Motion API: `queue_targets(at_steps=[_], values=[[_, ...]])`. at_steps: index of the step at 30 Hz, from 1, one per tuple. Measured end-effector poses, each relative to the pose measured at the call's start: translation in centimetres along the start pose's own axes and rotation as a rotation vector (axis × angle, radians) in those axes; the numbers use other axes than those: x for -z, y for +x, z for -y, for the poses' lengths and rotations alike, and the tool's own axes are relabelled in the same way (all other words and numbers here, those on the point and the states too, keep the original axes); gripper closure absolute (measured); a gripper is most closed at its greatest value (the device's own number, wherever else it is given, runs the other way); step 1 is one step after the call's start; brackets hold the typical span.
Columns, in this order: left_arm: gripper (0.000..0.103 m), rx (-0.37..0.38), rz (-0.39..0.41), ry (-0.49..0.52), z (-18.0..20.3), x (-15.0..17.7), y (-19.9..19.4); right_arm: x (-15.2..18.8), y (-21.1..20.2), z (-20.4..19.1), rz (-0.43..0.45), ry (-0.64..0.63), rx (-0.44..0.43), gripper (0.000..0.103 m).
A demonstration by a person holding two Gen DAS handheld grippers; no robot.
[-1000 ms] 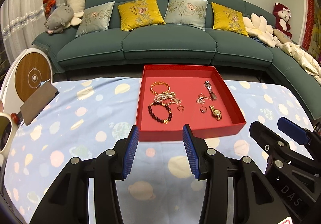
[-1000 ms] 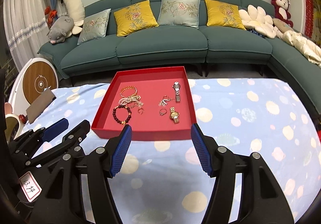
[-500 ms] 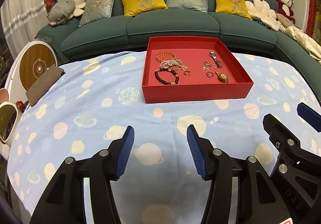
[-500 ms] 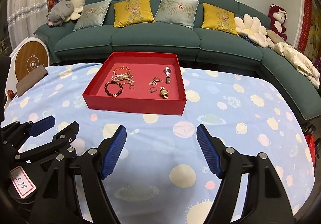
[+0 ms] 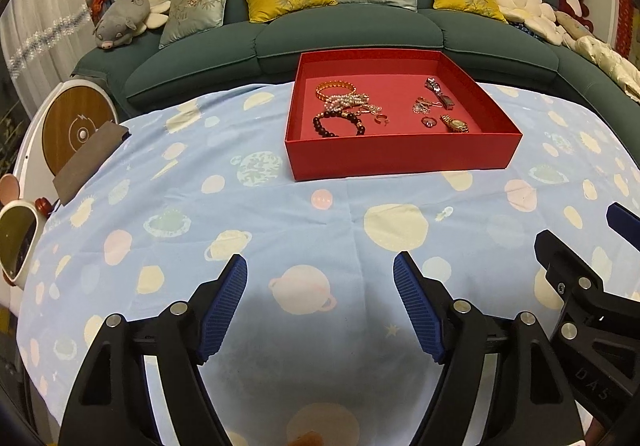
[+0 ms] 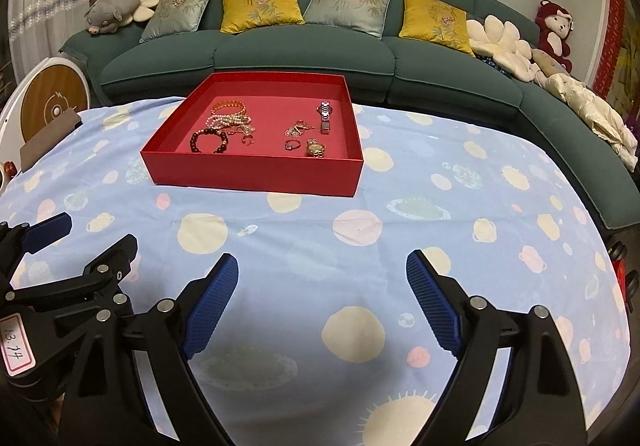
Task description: Organize jewelry
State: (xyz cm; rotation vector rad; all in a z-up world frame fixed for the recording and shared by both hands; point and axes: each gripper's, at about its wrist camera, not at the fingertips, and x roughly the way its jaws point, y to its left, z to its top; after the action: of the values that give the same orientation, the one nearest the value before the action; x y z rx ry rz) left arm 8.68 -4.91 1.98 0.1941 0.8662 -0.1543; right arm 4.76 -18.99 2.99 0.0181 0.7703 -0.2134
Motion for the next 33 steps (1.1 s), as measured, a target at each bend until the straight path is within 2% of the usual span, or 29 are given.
queue_targets(at_steps=[11, 33], values=[[0.03, -0.033, 0.01, -0.007, -0.36, 0.25, 0.19, 0.39, 0.56, -0.4, -0.002, -0.003, -0.002, 0.018], [0.03, -0.038, 0.04, -0.036, -0.58, 0.36, -0.41, 0.65, 0.1, -0.47, 0.018, 0.01, 0.01, 0.018]])
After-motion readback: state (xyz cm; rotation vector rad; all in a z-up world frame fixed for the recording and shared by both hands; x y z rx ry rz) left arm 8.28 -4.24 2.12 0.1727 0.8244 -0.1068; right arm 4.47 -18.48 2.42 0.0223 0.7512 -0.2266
